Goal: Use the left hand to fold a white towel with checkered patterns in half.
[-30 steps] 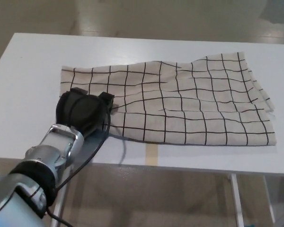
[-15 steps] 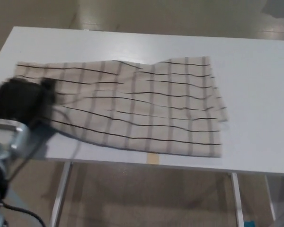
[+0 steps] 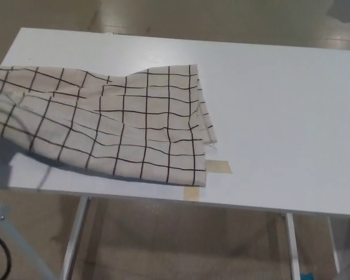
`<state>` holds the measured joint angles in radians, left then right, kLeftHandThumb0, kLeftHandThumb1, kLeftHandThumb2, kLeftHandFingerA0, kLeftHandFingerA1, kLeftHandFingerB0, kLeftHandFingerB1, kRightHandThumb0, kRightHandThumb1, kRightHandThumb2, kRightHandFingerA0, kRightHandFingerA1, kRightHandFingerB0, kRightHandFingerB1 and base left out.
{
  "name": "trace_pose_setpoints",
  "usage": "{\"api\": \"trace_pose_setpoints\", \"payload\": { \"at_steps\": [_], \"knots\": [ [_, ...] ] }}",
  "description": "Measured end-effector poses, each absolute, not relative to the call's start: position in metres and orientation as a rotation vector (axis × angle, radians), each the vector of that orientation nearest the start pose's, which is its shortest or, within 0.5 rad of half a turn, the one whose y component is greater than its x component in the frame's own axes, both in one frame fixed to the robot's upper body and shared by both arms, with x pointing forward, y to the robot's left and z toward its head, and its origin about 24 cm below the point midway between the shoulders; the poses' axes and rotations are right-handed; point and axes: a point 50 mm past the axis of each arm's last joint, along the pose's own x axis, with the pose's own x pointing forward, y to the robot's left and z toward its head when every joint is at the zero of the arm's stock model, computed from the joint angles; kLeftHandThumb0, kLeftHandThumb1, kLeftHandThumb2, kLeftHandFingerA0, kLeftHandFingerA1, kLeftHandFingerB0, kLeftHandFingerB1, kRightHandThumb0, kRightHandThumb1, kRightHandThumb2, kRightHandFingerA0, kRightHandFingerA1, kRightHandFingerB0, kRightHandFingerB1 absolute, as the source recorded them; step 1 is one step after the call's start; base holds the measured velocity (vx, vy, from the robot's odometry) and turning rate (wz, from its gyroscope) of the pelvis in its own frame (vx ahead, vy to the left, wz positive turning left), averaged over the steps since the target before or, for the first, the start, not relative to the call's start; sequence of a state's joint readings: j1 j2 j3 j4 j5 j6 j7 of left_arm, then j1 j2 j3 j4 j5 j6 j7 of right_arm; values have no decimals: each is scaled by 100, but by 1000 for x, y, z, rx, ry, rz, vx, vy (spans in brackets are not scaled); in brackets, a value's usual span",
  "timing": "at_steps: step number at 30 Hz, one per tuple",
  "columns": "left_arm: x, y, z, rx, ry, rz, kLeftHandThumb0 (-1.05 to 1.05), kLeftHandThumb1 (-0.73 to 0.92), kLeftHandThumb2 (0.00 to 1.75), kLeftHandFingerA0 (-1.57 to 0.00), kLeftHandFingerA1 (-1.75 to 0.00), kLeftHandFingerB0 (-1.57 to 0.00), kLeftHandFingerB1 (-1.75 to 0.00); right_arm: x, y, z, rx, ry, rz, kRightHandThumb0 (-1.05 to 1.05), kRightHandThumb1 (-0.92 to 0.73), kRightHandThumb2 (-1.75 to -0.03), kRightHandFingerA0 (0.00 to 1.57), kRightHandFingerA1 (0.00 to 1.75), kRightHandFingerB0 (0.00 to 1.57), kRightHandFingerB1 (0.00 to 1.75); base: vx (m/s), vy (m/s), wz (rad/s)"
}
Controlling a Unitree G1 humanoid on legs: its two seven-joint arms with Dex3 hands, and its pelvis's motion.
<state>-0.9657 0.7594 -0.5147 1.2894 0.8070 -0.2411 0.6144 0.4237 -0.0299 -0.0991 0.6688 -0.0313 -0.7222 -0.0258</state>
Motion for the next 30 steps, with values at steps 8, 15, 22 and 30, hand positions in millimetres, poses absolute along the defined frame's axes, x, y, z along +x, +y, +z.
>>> {"api": "trace_pose_setpoints", "payload": {
  "at_steps": [8, 15, 22, 30],
  "knots": [
    [388, 270, 209, 1768, -516, 338, -17, 61, 56, -81, -175, -60, -174, 82, -195, -93, -91, 344, -210, -49, -75, -64, 20, 37, 17, 31, 0, 0, 0],
    [392, 196, 234, 1707, -906, 225, -13, 60, 59, -90, -173, -82, -150, 84, -194, -91, -100, 335, -202, -49, -75, -64, 20, 37, 17, 32, 0, 0, 0],
    [380, 124, 217, 1693, -1193, -34, -38, 41, 52, -96, -174, -109, -61, 83, -194, -91, -102, 343, -198, -49, -76, -63, 21, 39, 21, 33, 0, 0, 0],
    [354, 81, 156, 1731, -1309, -383, -53, 49, 56, -44, -48, -52, -36, 86, -194, -90, -109, 335, -190, -51, -76, -63, 23, 40, 25, 35, 0, 0, 0]
  ]
}}
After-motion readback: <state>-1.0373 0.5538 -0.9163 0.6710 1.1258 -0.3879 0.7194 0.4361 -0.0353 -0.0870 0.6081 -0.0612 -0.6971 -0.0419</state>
